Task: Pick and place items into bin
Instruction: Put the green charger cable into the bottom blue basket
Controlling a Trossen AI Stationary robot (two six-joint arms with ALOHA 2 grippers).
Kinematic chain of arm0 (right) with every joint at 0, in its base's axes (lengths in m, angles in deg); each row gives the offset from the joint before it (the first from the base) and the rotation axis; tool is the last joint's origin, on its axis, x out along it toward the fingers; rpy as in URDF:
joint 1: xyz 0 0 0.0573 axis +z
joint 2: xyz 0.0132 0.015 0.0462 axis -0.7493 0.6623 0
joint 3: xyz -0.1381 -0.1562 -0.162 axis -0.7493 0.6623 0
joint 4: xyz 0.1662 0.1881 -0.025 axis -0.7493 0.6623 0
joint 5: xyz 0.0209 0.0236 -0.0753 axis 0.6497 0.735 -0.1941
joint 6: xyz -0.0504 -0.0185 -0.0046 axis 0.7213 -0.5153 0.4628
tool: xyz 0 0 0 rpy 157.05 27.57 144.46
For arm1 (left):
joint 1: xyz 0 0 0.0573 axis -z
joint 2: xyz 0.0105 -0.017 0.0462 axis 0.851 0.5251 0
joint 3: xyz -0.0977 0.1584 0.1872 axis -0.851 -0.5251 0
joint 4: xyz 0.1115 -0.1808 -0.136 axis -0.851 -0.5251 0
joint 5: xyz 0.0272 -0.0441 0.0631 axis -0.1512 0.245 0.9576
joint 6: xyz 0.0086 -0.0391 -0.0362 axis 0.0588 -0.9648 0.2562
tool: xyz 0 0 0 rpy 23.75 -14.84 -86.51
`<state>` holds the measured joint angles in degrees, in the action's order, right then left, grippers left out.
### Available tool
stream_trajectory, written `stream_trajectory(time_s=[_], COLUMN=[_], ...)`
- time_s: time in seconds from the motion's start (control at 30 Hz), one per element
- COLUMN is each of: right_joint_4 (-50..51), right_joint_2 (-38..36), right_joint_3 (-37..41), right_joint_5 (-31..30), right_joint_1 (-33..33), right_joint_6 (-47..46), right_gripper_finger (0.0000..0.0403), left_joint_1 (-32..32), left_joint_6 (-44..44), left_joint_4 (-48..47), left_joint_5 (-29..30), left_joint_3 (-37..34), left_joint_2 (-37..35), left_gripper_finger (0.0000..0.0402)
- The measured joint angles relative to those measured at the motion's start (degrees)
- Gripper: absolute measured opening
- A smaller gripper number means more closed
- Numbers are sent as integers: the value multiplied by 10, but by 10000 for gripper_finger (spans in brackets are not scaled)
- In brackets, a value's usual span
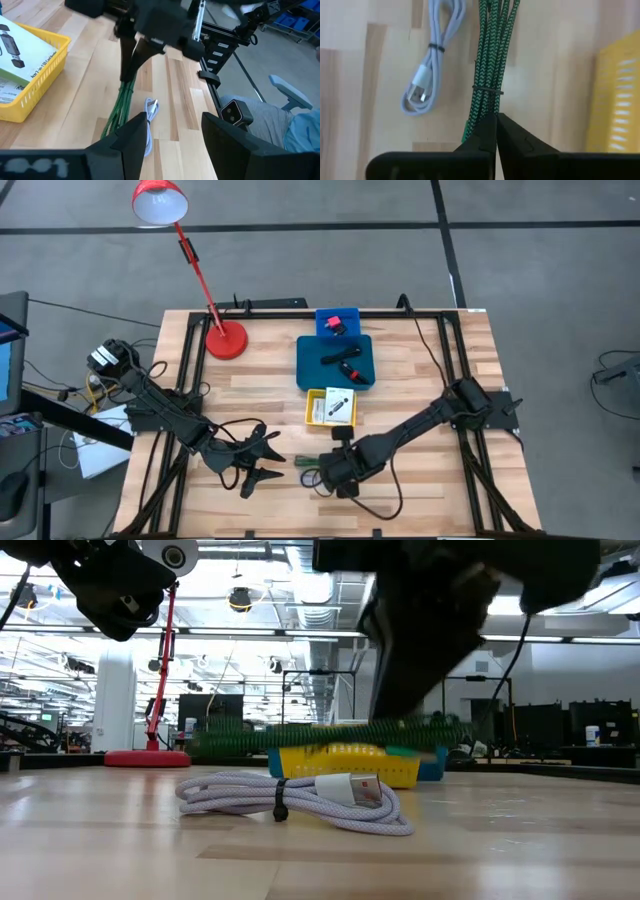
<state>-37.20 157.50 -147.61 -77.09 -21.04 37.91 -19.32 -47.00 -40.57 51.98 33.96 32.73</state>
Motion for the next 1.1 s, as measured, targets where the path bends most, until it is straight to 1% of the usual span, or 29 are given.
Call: stream_trajectory(time_s=[0.23, 0.4, 0.53, 0.8, 0.9, 1.1], right_joint_4=[88, 188, 268, 383, 400, 390], right_joint_2=[-1, -2, -2, -3, -3, -3], right_joint_3=[-64, -111, -145, -184, -184, -184], right_joint_5=[-69, -150, -212, -294, -306, -314], right_joint_1=[13, 12, -6, -78, -115, -193], right_joint_6=[5, 15, 15, 21, 42, 107], right_gripper_finger=[0, 0, 0, 0, 0, 0], left_joint_1=[0, 0, 0, 0, 0, 0], left_joint_6=[0, -1, -1, -2, -2, -2], left_joint_4=[0, 0, 0, 0, 0, 0], left_joint_5=[0, 0, 0, 0, 0, 0], left_joint_3=[0, 0, 0, 0, 0, 0], left_joint_2=[0, 0, 0, 0, 0, 0], left_gripper_finger=[178, 178, 178, 178, 178, 178])
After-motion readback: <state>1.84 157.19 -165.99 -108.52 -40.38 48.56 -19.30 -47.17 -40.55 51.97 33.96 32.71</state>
